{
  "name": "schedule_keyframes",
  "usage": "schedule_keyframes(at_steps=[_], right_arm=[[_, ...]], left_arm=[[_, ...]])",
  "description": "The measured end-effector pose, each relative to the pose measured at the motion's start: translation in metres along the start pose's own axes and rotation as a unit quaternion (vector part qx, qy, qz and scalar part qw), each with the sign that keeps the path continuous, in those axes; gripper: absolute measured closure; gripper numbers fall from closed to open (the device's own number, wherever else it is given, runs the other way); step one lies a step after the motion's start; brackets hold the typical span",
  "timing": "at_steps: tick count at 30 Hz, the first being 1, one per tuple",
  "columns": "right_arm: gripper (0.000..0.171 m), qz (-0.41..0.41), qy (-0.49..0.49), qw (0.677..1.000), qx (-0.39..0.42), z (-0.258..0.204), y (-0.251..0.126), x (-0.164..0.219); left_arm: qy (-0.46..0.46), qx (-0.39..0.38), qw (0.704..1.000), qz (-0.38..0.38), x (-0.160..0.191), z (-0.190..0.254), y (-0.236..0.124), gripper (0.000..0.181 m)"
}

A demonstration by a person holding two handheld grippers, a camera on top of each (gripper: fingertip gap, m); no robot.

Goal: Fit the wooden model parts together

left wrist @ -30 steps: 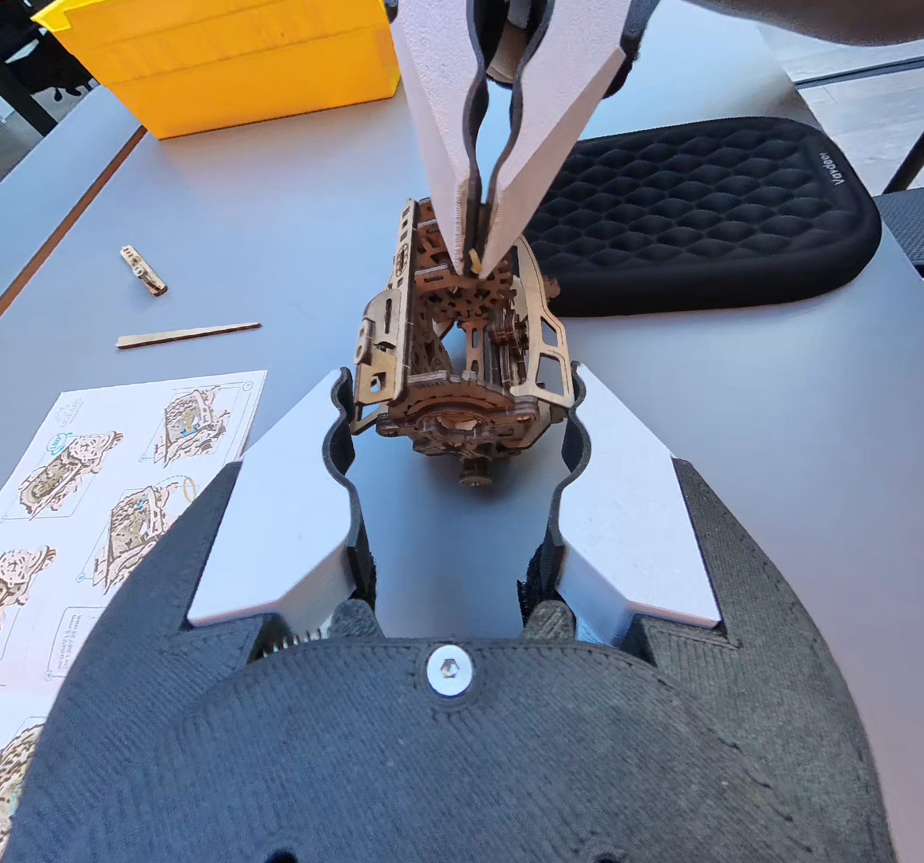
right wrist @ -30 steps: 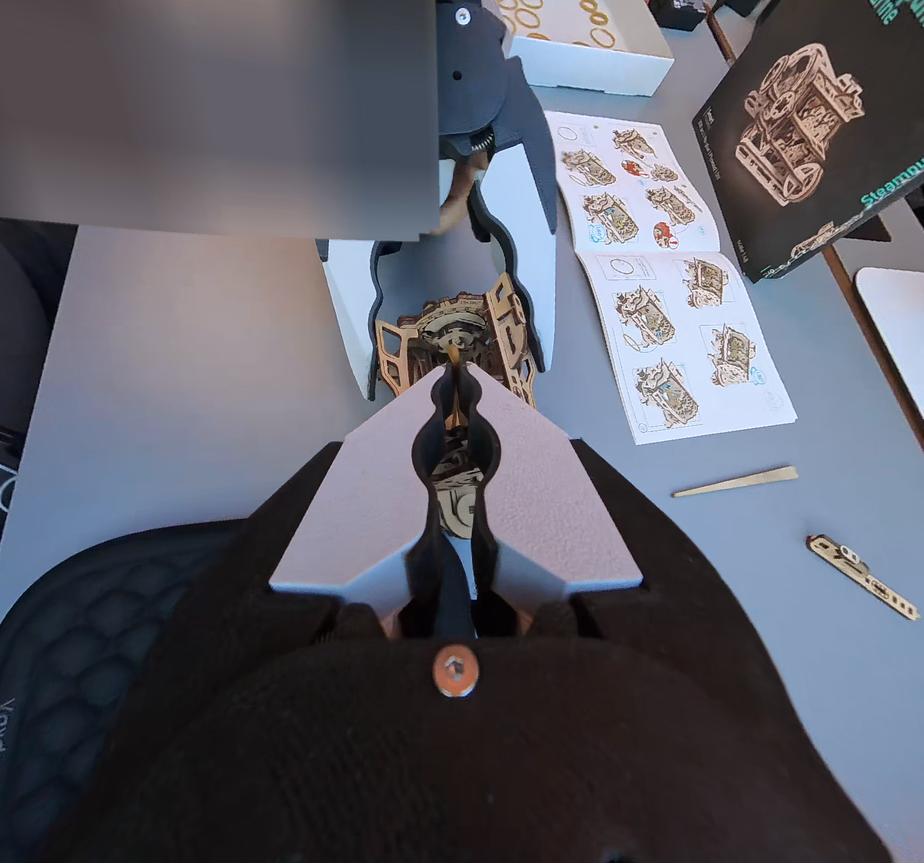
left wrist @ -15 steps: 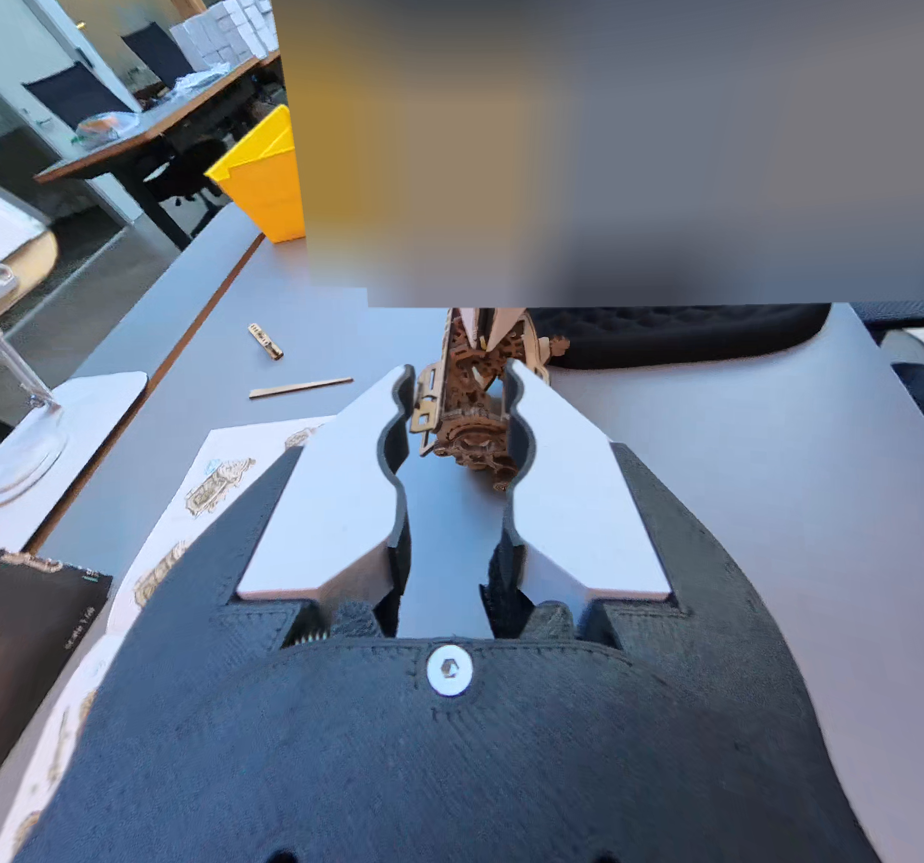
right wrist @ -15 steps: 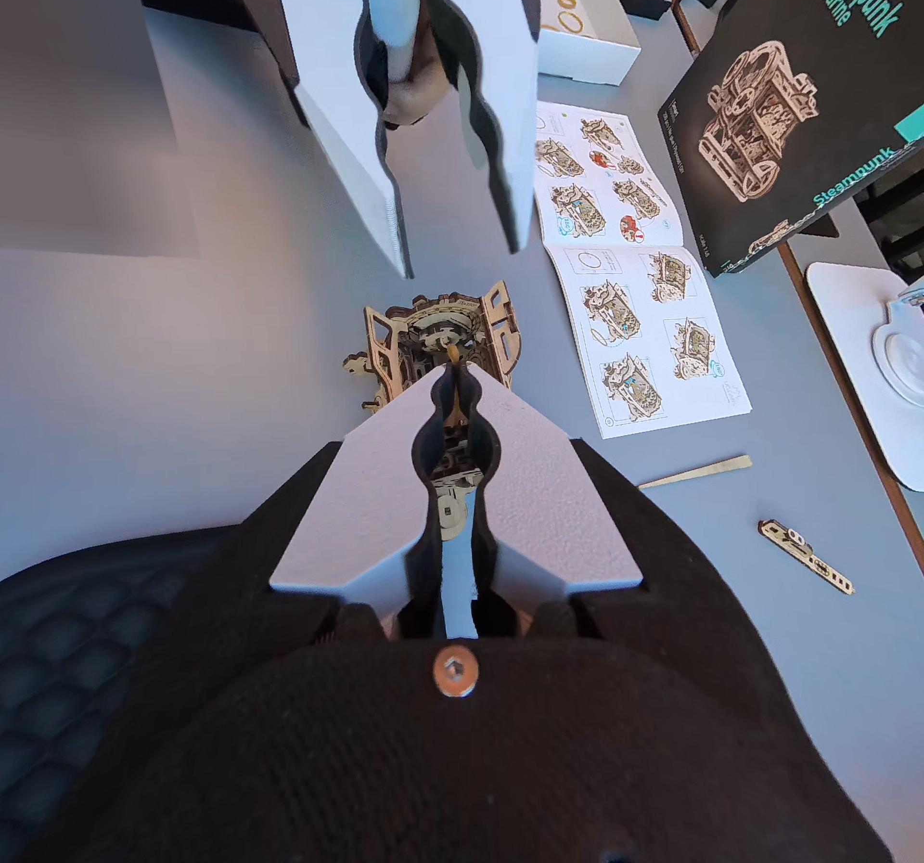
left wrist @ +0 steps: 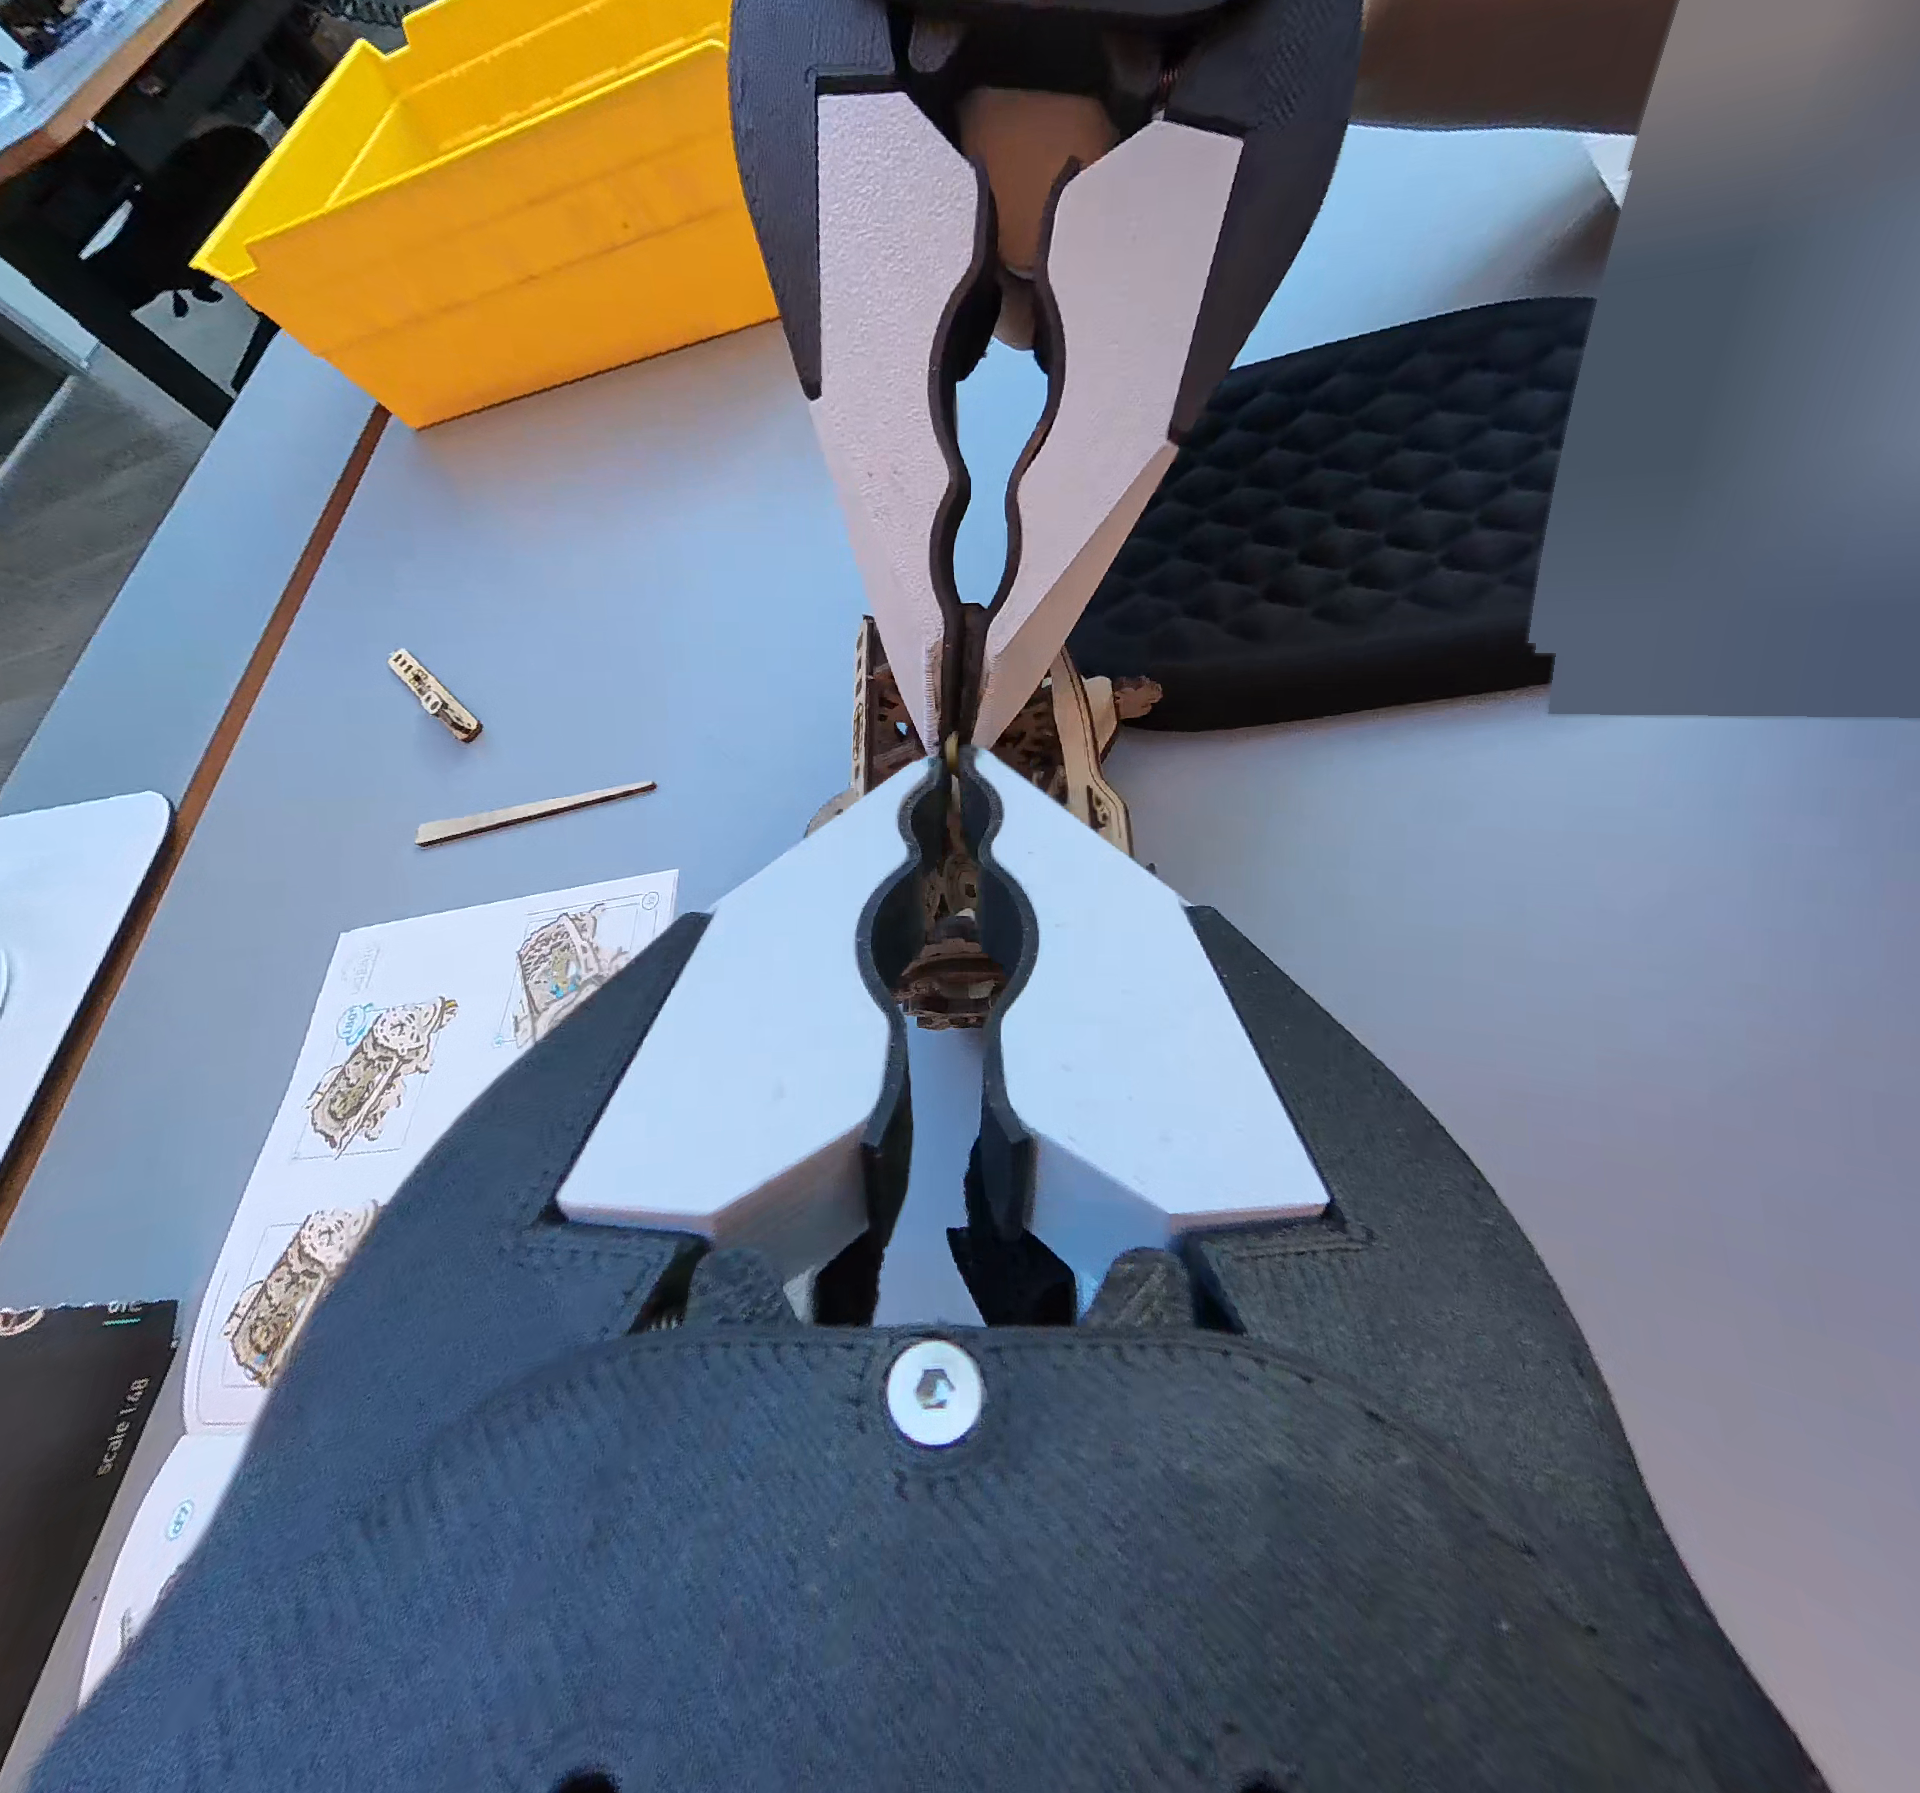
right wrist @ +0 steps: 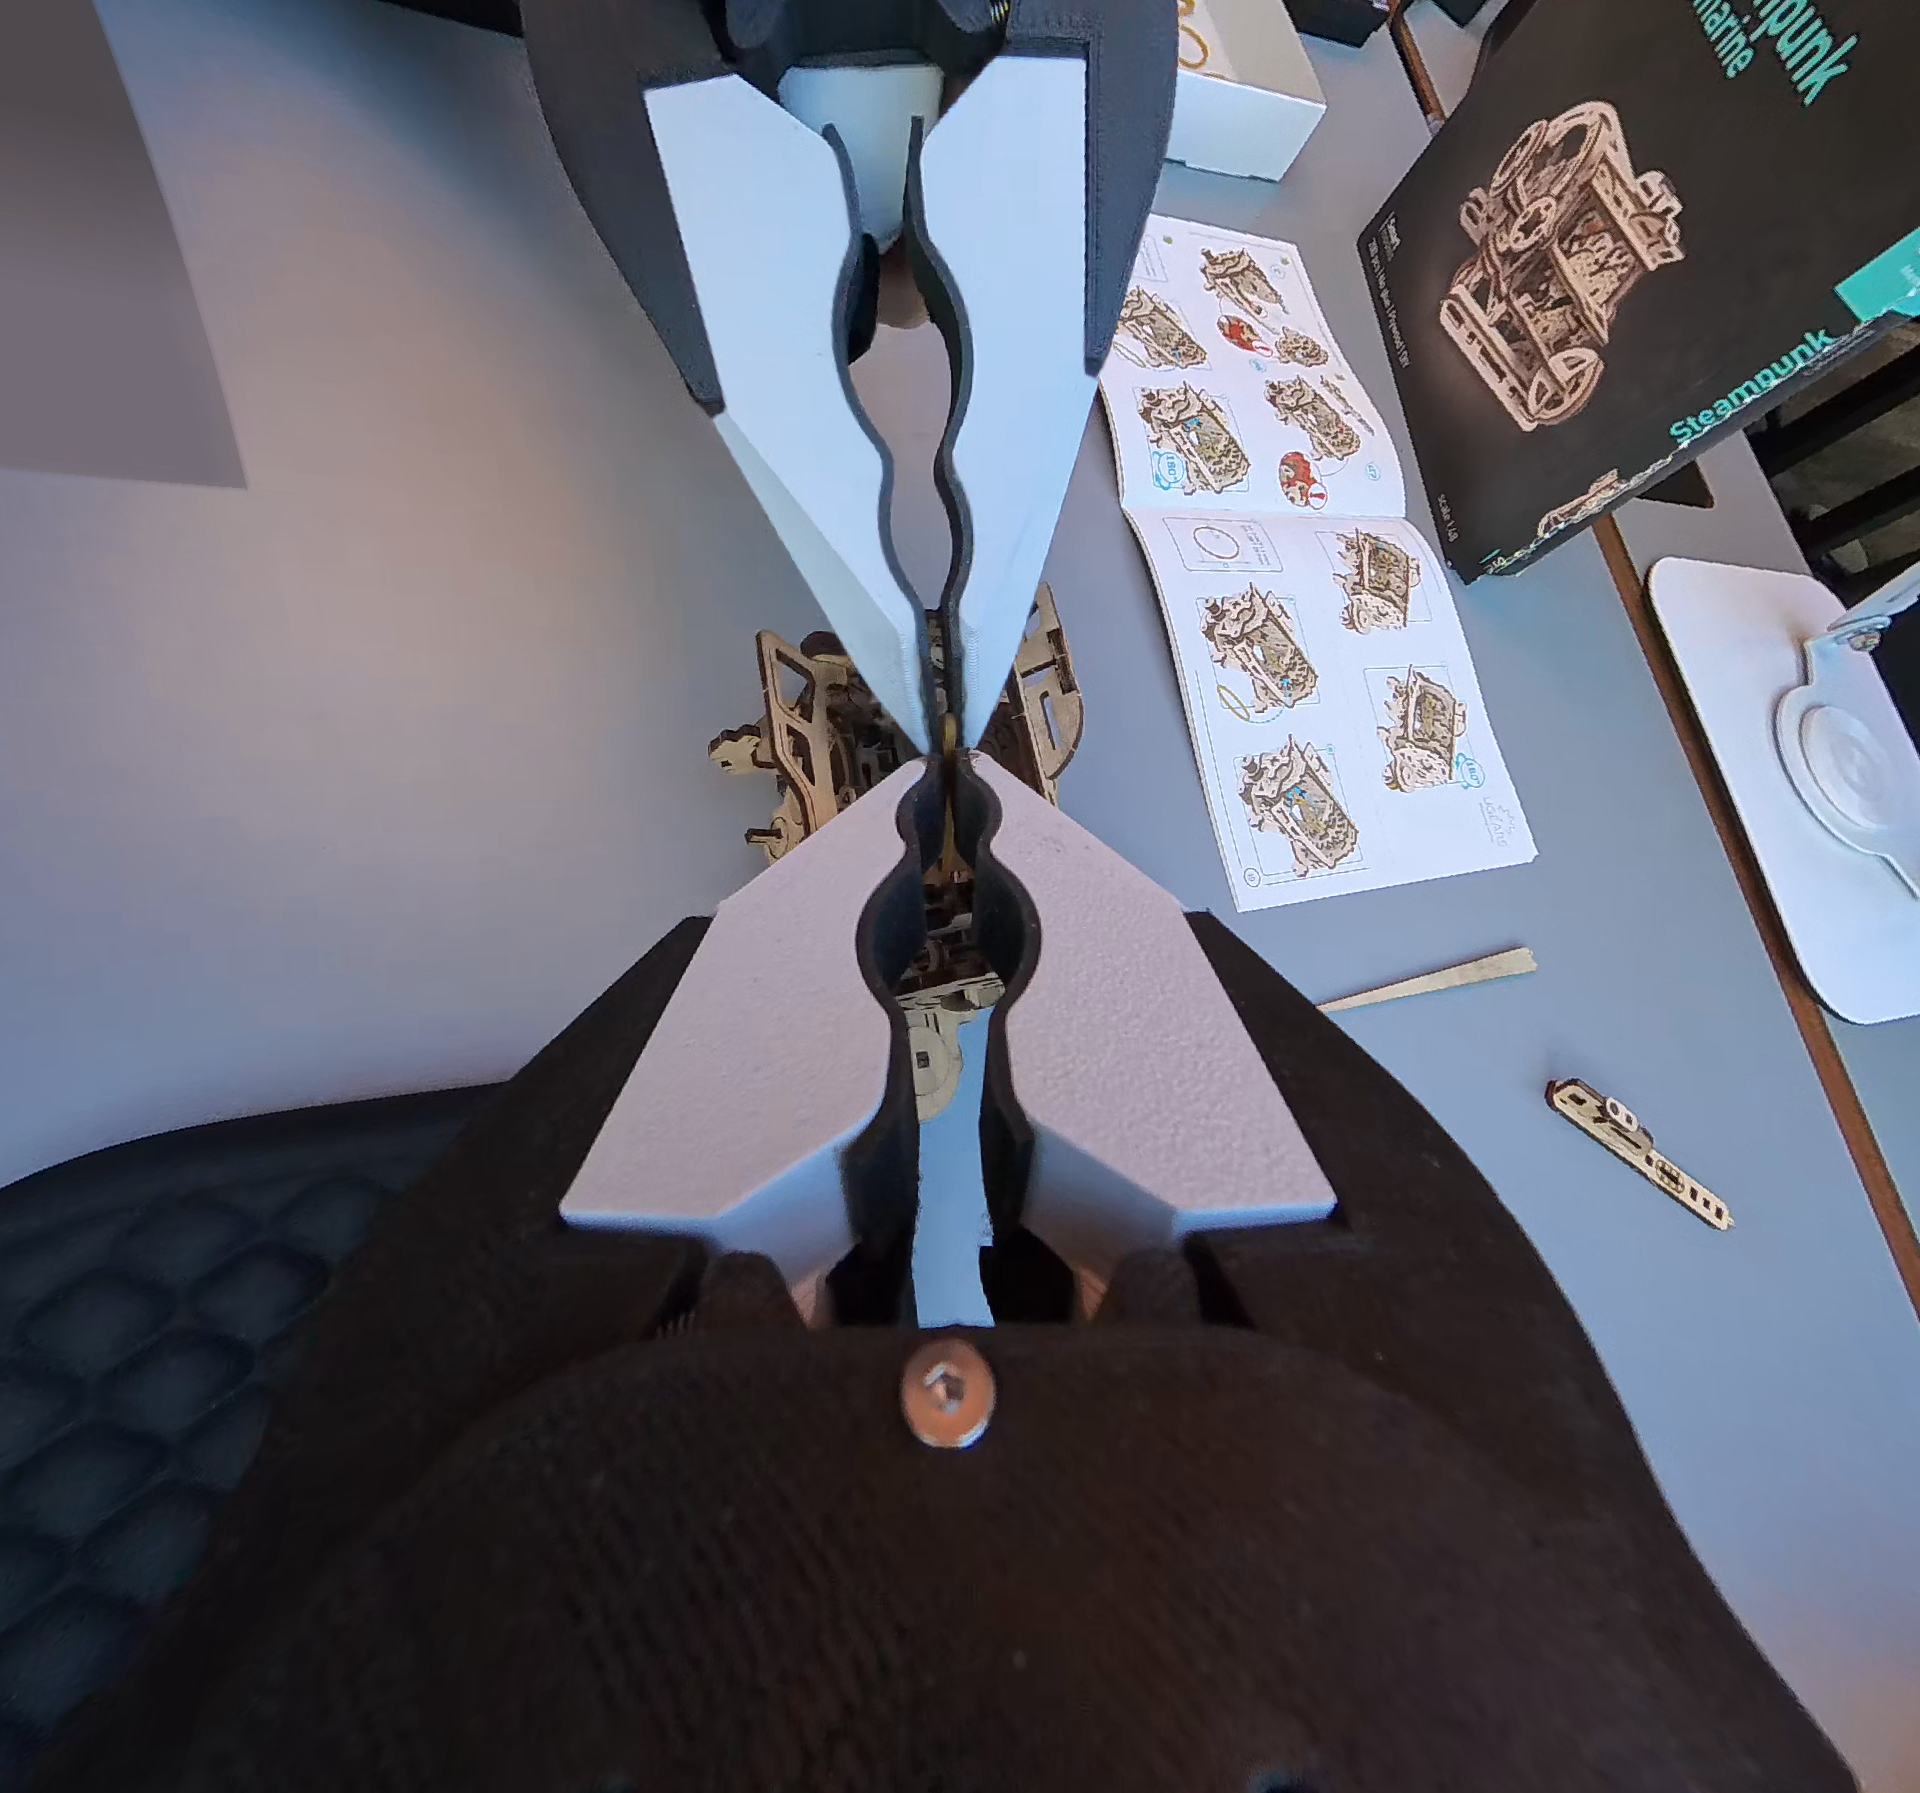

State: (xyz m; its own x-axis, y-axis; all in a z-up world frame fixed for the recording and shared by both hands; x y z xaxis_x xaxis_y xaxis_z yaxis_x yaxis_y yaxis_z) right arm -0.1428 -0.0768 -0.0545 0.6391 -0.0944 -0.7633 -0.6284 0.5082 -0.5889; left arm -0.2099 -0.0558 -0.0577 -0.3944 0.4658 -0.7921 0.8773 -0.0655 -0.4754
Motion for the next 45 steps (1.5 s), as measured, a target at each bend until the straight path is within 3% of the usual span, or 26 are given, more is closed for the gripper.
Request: schedule_keyframes(at_steps=[19, 24, 28, 37, 45], right_arm=[[0.171, -0.009, -0.031, 0.999, 0.013, -0.001, 0.001, 0.001], [0.159, -0.008, -0.045, 0.998, 0.034, 0.000, 0.002, 0.004], [0.159, 0.003, -0.050, 0.998, 0.048, 0.000, -0.001, 0.006], [0.161, 0.018, -0.034, 0.997, 0.068, 0.004, -0.004, 0.006], [0.161, 0.000, 0.010, 0.995, 0.102, -0.002, -0.005, -0.004]], left_arm=[[-0.062, 0.021, 0.997, 0.028, 0.001, -0.001, 0.001, 0.181], [-0.083, 0.034, 0.996, 0.026, 0.004, 0.002, 0.003, 0.181], [-0.109, 0.040, 0.993, 0.033, 0.005, -0.001, 0.003, 0.181], [-0.204, 0.074, 0.974, 0.062, 0.007, -0.009, 0.000, 0.181], [-0.222, 0.082, 0.969, 0.065, 0.008, -0.011, 0.000, 0.181]])
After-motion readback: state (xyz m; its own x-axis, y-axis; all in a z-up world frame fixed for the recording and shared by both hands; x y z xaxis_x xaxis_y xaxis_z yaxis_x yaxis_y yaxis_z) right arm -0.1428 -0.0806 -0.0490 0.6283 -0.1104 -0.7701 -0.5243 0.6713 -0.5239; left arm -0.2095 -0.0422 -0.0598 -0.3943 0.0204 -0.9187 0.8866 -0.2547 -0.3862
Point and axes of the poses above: each gripper's, where its closed fingertips meet, y out along the fingers, x out of its underside, z = x × y across the jaws, the point moved 5 cm from there along -y, back along the fingers, and after that the axes turned 5 degrees about y, right-handed, at the moved point
